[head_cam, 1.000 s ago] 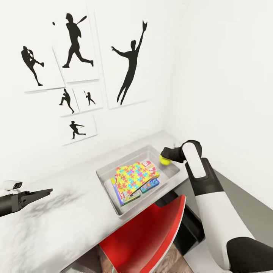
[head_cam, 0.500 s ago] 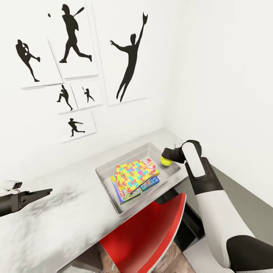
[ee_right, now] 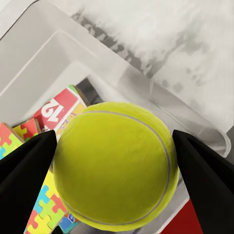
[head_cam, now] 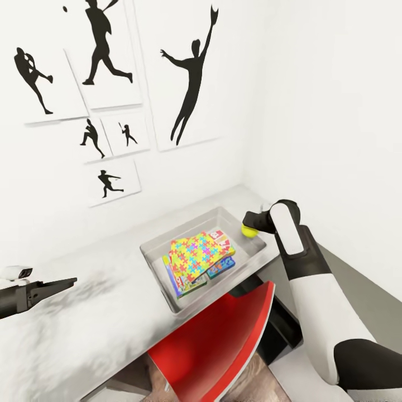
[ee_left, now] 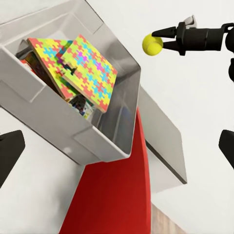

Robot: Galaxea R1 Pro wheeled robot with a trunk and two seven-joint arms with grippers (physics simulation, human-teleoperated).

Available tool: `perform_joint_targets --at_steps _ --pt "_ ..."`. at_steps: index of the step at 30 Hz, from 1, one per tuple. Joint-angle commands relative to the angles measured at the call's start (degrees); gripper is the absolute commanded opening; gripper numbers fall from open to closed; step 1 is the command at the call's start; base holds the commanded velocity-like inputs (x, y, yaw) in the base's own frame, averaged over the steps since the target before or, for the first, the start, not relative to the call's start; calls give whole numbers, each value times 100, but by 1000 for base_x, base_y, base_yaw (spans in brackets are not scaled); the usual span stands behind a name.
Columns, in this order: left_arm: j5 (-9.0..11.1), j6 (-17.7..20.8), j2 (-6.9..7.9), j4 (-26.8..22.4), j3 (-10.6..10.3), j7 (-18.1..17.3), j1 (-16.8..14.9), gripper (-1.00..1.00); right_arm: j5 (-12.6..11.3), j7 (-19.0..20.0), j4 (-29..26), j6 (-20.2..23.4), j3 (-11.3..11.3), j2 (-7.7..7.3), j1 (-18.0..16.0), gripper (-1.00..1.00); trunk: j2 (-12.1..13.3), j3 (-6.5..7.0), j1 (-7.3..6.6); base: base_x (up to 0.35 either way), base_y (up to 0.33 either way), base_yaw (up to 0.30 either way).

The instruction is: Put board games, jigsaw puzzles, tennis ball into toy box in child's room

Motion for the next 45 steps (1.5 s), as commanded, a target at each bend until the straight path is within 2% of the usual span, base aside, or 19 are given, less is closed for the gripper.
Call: perform_joint_targets --at_steps 1,16,27,28,45 --pt "-6 61 3 -1 3 -25 -4 100 -54 -61 0 14 3 -1 -23 -100 -12 -21 3 0 0 0" --pt "-6 61 4 -2 25 -25 -4 100 -49 -52 45 4 -6 -11 -59 -100 -12 -156 3 0 0 0" --pt "-6 61 4 0 33 -25 -4 100 -50 -52 51 14 20 -3 -57 -100 -12 -167 3 0 0 0" --pt "-6 61 4 -2 37 -25 -4 100 -50 -52 62 14 23 -3 -57 100 -12 -167 3 0 0 0" --pt "-6 61 12 0 51 -25 -4 100 -49 -16 34 14 -6 -25 -48 100 -12 -167 3 0 0 0"
